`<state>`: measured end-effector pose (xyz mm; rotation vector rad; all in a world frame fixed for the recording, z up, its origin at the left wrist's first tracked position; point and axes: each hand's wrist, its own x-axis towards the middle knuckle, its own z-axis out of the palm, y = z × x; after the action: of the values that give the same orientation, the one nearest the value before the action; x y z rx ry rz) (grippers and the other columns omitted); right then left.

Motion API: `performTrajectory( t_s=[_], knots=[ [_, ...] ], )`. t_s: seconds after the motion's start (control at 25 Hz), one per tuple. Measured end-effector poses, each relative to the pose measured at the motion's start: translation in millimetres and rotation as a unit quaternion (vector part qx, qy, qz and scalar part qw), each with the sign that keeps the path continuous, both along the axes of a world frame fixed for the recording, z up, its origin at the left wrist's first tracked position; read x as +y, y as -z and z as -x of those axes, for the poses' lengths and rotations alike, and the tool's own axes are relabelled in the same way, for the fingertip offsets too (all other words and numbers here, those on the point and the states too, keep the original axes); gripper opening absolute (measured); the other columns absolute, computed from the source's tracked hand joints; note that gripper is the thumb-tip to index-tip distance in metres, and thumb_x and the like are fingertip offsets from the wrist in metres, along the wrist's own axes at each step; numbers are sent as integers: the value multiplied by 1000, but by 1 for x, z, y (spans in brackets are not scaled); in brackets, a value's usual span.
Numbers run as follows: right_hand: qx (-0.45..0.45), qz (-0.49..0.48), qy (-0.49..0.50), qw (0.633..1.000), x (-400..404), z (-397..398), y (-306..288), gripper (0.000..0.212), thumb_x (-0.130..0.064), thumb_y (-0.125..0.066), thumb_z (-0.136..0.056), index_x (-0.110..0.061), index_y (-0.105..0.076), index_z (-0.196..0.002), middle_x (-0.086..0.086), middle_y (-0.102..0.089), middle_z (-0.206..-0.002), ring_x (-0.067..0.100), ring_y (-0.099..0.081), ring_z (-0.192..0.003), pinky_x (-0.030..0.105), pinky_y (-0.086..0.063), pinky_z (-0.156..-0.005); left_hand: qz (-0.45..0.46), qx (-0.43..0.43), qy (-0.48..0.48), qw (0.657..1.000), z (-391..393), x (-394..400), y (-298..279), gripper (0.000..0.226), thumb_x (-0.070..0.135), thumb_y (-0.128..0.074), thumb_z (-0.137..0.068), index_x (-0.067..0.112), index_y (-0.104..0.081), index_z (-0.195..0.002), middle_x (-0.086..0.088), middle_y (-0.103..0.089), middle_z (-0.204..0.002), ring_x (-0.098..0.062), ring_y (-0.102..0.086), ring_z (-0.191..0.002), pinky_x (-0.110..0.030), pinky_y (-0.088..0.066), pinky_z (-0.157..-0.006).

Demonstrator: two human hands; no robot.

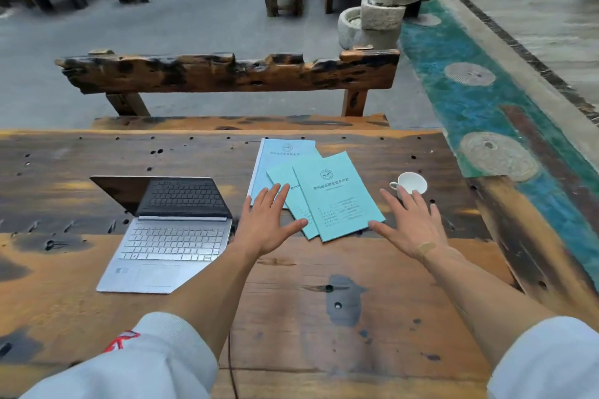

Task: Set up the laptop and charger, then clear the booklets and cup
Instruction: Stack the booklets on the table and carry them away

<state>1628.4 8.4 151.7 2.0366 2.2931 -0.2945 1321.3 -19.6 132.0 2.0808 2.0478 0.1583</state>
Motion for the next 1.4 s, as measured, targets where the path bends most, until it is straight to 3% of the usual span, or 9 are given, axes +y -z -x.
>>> performTrajectory(
  t_s=[0.68, 0.88, 0.96, 1.12, 1.28, 1.4],
  knots=[
    [10, 98, -47, 994, 134, 17, 84, 81, -73, -37, -87, -39, -8, -154, -3, -10, -164, 25, -5, -151, 53, -12, -119, 84, -30, -74, 993, -10, 100, 70, 90, 77, -36, -85, 28, -9, -156, 0, -16, -163, -21, -15, -149, -51, -9, -120],
    [15, 138, -18, 990, 173, 28, 123, 86, -76, -37, -83, -34, -13, -154, 0, -20, -161, 26, -18, -146, 49, -24, -114, 153, -48, -99, 982, -21, 133, 117, 91, 78, -36, -84, 27, -11, -155, 1, -17, -162, -17, -13, -149, -52, -2, -119],
    [8, 169, 2, 985, 190, 30, 138, 90, -79, -38, -81, -33, -11, -154, 2, -22, -159, 29, -24, -141, 49, -29, -110, 182, -32, -108, 977, -30, 149, 134, 90, 77, -36, -84, 24, -18, -154, -2, -27, -157, -19, -21, -145, -53, -2, -118],
    [21, 238, 80, 968, 222, 35, 166, 93, -75, -47, -81, -28, -10, -153, 8, -25, -152, 34, -28, -133, 48, -34, -100, 204, 11, -144, 968, -47, 177, 162, 75, 76, -39, -83, 19, -47, -131, -5, -51, -130, -27, -44, -123, -52, -25, -107],
    [24, 255, 108, 960, 242, 45, 186, 92, -61, -60, -81, -22, -15, -150, 11, -28, -144, 35, -32, -129, 48, -36, -99, 190, -36, -192, 962, -50, 199, 175, 61, 64, -47, -88, 14, -47, -125, -5, -54, -122, -27, -52, -113, -45, -34, -95],
    [58, 244, 152, 956, 253, 52, 193, 78, -46, -68, -80, -17, -30, -141, 12, -34, -133, 35, -38, -123, 46, -40, -94, 184, -74, -242, 950, -59, 211, 174, 54, 53, -54, -90, 10, -45, -123, -8, -53, -121, -29, -57, -108, -43, -42, -92]
  ],
)
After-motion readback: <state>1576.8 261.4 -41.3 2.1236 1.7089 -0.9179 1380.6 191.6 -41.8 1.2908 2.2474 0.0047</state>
